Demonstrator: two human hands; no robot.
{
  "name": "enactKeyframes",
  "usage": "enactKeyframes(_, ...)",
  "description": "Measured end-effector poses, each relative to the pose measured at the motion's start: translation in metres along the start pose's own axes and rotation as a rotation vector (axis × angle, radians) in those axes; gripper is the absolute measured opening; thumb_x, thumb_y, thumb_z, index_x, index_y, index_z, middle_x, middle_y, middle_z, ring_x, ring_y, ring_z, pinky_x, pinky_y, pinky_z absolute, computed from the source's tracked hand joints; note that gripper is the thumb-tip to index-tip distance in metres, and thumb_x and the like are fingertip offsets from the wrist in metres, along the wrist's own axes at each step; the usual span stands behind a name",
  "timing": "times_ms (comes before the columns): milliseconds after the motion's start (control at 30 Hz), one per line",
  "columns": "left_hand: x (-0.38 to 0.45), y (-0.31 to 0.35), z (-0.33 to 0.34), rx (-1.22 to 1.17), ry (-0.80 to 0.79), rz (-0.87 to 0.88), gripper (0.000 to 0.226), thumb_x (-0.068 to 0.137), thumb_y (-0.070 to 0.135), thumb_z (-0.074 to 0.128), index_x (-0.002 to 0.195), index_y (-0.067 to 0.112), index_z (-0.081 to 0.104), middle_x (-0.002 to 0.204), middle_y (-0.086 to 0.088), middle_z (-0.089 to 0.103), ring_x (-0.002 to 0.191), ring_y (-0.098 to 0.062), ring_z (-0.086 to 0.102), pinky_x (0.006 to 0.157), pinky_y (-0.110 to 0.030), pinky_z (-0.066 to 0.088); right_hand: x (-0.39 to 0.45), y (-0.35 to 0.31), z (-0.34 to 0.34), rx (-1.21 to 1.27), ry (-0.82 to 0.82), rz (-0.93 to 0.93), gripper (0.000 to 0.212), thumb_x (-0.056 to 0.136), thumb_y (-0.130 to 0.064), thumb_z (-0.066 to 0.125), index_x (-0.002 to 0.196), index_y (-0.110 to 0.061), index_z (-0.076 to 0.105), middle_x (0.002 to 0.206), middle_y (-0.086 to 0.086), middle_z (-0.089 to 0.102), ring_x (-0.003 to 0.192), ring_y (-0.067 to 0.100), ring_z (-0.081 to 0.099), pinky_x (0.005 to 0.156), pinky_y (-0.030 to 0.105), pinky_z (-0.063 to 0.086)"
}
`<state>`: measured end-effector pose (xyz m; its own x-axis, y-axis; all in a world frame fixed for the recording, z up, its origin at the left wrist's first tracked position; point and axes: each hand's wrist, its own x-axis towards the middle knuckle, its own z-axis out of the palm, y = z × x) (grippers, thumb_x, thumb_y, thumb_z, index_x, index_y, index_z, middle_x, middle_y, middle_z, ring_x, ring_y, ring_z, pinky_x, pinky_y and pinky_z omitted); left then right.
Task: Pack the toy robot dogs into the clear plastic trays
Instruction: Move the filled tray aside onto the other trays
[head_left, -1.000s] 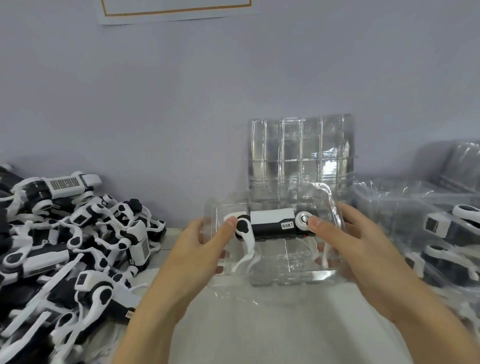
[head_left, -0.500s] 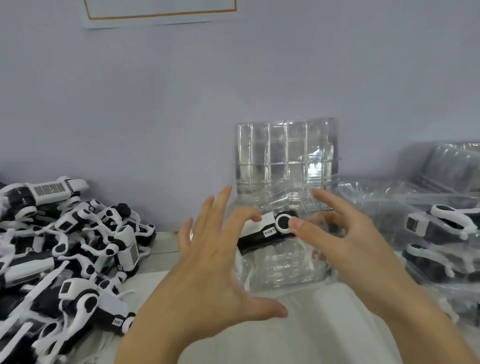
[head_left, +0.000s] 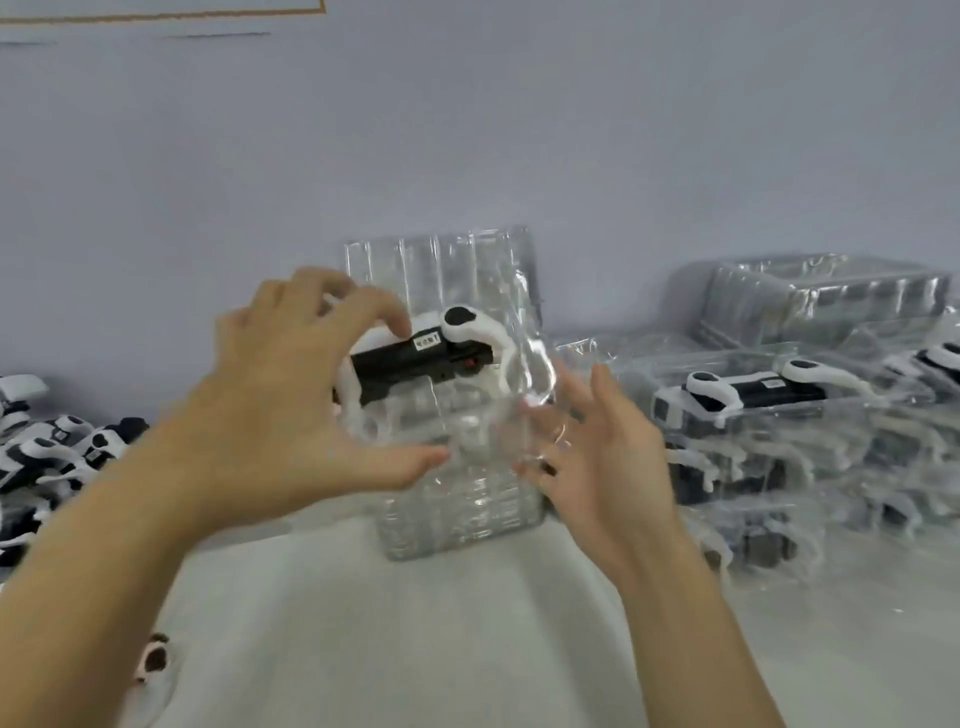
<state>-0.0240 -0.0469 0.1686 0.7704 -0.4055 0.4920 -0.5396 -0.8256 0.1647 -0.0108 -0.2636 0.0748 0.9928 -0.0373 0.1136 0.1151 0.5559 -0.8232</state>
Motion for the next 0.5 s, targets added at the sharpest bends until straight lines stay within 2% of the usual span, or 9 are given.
enactKeyframes(67,0.021,0.013,-0.022,-0.028,0.005,0.028,0.074,0.046,0.086,0.057,0.113,0.055,0.045,0.125,0.014,0.04,0.118,-0.008,0.037,0.103,-0.04,0.032,-0.001,0.003,-0.008,0.126,0.039,0.025,0.047,0.099,-0.051,0.044,0.133,-0.024,0.064,0.125,0.012,0.069,0.107,0.028,0.07,0.09,0.043,0.053)
enactKeyframes(133,0.047,0.034,-0.038,-0.114,-0.016,0.066,0.072,0.047,0.087,0.058,0.112,0.059,0.044,0.126,0.015,0.045,0.113,-0.005,0.046,0.091,-0.027,0.036,-0.001,0.007,-0.012,0.17,0.088,0.049,0.043,0.098,-0.046,0.048,0.129,-0.023,0.065,0.121,0.012,0.071,0.107,0.031,0.071,0.088,0.041,0.053)
enactKeyframes(200,0.074,0.063,-0.045,-0.224,-0.068,0.134,0.068,0.051,0.087,0.059,0.112,0.06,0.047,0.123,0.017,0.05,0.102,0.008,0.056,0.074,-0.01,0.042,-0.001,0.012,-0.012,0.158,0.114,0.064,0.04,0.096,-0.043,0.052,0.125,-0.022,0.068,0.117,0.011,0.073,0.106,0.031,0.071,0.085,0.038,0.053)
enactKeyframes(267,0.101,0.093,-0.039,-0.292,-0.136,0.225,0.067,0.059,0.083,0.062,0.117,0.05,0.051,0.113,0.019,0.053,0.083,0.02,0.059,0.059,0.0,0.043,0.0,0.017,-0.011,0.149,0.131,0.077,0.035,0.098,-0.039,0.05,0.121,-0.022,0.07,0.113,0.011,0.074,0.102,0.031,0.072,0.083,0.037,0.051)
enactKeyframes(300,0.116,0.108,-0.031,-0.293,-0.178,0.264,0.066,0.063,0.08,0.063,0.118,0.044,0.052,0.106,0.017,0.056,0.074,0.022,0.058,0.057,0.003,0.04,0.0,0.019,-0.01,0.144,0.141,0.085,0.033,0.099,-0.037,0.051,0.119,-0.021,0.071,0.112,0.012,0.074,0.099,0.029,0.073,0.081,0.036,0.051)
enactKeyframes(333,0.129,0.122,-0.021,-0.276,-0.228,0.289,0.066,0.066,0.078,0.064,0.119,0.04,0.053,0.099,0.016,0.06,0.066,0.02,0.058,0.056,0.003,0.04,0.0,0.021,-0.01,0.131,0.151,0.091,0.031,0.098,-0.036,0.053,0.117,-0.021,0.072,0.109,0.012,0.075,0.095,0.028,0.073,0.08,0.036,0.051)
enactKeyframes(400,0.15,0.149,0.001,-0.238,-0.351,0.299,0.064,0.072,0.078,0.065,0.118,0.036,0.053,0.09,0.014,0.063,0.062,0.012,0.058,0.055,-0.007,0.046,0.0,0.026,-0.011,0.104,0.16,0.102,0.03,0.098,-0.034,0.053,0.116,-0.021,0.072,0.103,0.01,0.075,0.089,0.024,0.073,0.077,0.034,0.05)
enactKeyframes(500,0.177,0.168,0.031,-0.181,-0.477,0.279,0.06,0.078,0.074,0.064,0.117,0.03,0.055,0.104,0.018,0.055,0.091,0.003,0.054,0.072,-0.026,0.041,0.001,0.033,-0.014,0.104,0.167,0.117,0.029,0.1,-0.032,0.052,0.116,-0.02,0.073,0.101,0.01,0.075,0.085,0.023,0.072,0.075,0.032,0.049)
